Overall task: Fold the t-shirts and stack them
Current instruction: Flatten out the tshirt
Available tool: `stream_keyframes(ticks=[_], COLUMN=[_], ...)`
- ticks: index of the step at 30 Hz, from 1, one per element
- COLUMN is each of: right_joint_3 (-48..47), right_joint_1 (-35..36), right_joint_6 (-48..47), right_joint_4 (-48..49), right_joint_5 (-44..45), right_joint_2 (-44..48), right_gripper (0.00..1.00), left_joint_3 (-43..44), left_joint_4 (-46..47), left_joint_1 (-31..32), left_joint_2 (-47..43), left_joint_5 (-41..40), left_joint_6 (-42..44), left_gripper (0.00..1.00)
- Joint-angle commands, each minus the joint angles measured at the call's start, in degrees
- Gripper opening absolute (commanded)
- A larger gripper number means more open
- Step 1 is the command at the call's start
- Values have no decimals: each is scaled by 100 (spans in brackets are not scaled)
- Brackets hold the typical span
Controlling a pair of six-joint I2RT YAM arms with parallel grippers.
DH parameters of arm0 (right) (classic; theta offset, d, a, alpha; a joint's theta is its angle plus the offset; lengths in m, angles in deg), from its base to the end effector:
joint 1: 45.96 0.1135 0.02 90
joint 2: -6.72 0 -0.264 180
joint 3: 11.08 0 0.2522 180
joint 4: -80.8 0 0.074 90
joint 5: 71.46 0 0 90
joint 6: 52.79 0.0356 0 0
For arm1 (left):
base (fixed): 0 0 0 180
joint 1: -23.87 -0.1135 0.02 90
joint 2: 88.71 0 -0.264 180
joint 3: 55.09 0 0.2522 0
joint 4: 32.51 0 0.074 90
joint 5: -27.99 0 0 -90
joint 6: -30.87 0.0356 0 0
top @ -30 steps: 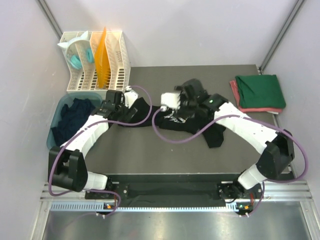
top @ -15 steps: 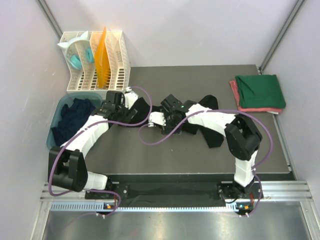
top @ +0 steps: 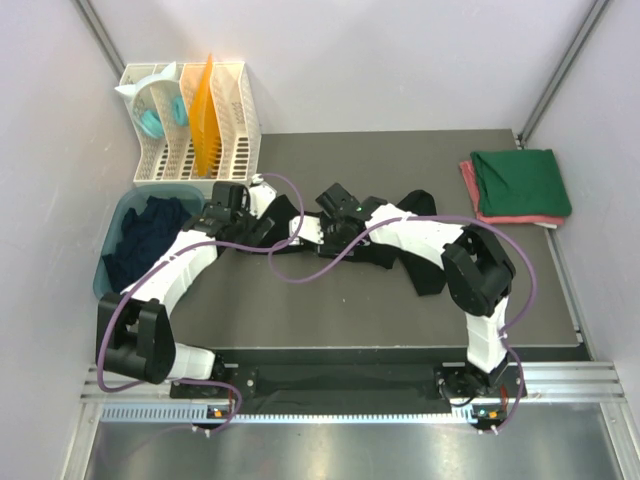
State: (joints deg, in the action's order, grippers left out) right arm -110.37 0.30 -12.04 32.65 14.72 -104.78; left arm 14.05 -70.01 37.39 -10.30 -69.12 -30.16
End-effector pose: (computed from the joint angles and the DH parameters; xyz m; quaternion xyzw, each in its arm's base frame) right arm 0.2869 0.3032 0.2106 -0.7210 0.6433 0.0255 0.2564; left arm 0.2837 -0.0637 0.2518 0.3149 0.8731 0.1065 0.3566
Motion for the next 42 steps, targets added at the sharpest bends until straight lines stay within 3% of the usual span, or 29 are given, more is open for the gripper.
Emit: stream_keyframes(ticks=[1,6,10,14,16,26,33,38,41,42], right_joint_3=[-122,142,230,195,169,28,-24,238,748,897], right_joint_1=[85,85,76,76,94,50,-161,-363,-529,-583], right_joint_6=[83,56,48,109,118,-549,-1358,-2052,-2701,-2904], right_joint_4=[-50,38,134,196,222,257,1302,1470,2241,2957], right_joint_5=[-208,-120,-84,3,100,1197,2235,2525,2779,2833], right_joint_2=[102,120,85,23,76,1156,2071,2484,2817,2897], right_gripper=[45,52,45,8,0,0,0,0,0,0], left_joint_3=[140,210,237,237,219,228,316,474,641,676], left_joint_4=[37,46,46,28,45,63,55,-24,-191,-218], left_joint_1=[-33,-33,-33,-33,-33,-33,-33,-25,-25,-25], left_joint_2=[-19,43,69,69,69,139,218,341,420,429], left_joint_5=[-53,-1,17,17,8,96,202,394,649,685], left_joint_6=[91,65,56,82,91,4,-32,-76,-76,-50], left_gripper=[96,96,96,95,95,95,95,95,95,95])
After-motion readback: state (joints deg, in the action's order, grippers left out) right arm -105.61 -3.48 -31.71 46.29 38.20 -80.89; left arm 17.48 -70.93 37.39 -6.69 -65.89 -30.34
